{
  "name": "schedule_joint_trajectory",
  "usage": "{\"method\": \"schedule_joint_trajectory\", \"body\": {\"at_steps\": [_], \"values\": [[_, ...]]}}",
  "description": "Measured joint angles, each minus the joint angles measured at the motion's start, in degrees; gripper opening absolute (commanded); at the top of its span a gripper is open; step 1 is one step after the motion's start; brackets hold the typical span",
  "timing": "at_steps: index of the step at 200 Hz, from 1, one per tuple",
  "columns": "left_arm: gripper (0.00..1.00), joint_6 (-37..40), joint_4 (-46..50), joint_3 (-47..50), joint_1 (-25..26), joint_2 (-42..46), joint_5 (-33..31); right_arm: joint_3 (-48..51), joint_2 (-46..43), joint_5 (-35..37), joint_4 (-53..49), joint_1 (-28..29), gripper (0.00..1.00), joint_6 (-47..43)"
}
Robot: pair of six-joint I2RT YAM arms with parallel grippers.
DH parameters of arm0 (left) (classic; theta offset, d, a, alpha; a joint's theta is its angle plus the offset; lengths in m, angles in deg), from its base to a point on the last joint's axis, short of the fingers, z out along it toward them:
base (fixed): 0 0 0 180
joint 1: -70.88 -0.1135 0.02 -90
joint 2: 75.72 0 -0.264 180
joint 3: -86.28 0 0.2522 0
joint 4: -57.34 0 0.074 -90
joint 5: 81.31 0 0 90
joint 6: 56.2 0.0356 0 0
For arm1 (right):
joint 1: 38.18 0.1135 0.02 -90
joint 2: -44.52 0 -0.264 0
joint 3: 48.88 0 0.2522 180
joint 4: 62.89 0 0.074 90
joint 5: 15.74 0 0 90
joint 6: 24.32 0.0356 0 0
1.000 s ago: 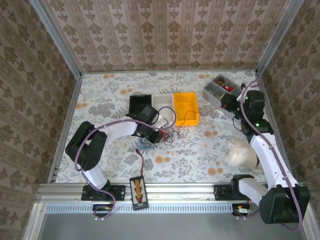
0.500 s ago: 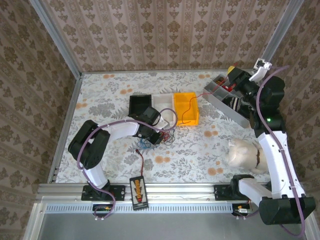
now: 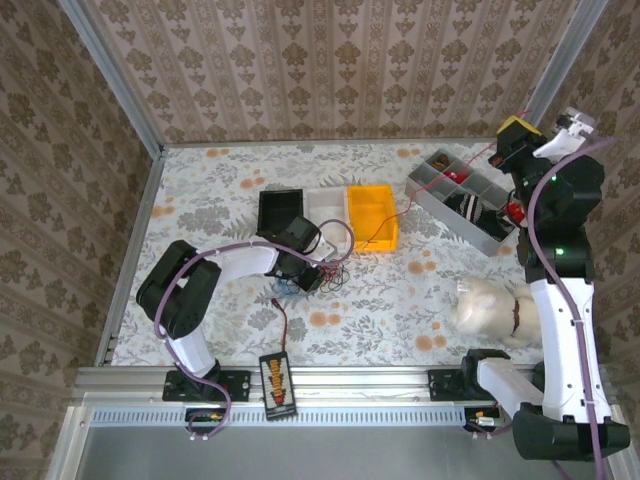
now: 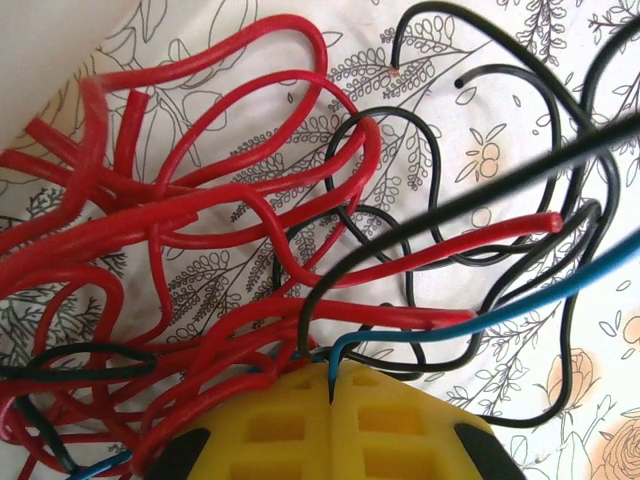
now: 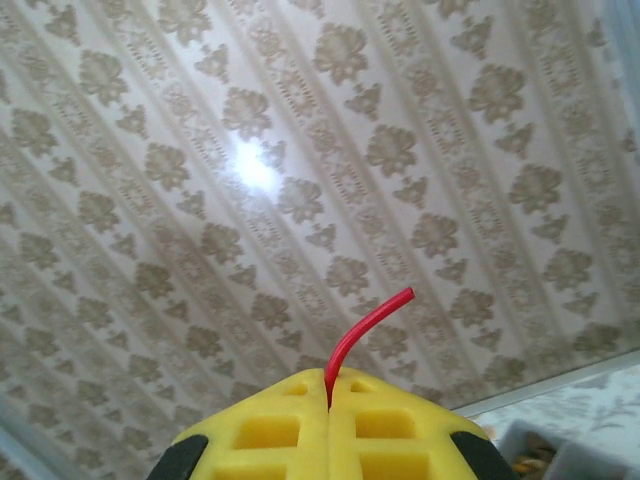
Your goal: Untangle the cables
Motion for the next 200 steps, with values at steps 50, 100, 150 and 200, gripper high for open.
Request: {"method": "schedule_joint_trajectory", "body": {"at_steps": [50, 100, 150, 200], "values": [[0.0, -0.28, -0.07, 0.0, 0.02, 0.0, -0.35, -1.27, -0.92, 0.81, -3.8, -9.35, 0.0, -0.48], [0.0, -0.63, -0.22, -0.02, 0.04, -0.22, -0.5, -3.26, -0.79, -4.11, -4.81, -14.97, 0.0, 0.28], [0.23, -0.61, -1.64, 0.31, 0.04, 1.11, 0.24, -3.17, 1.4, -7.89, -5.2, -3.78, 0.0, 0.39], [0.46, -4.09, -8.0, 0.61, -0.02, 6.71, 2.1, -2.78, 4.24, -7.61, -4.85, 5.55, 0.0, -0.52]]}}
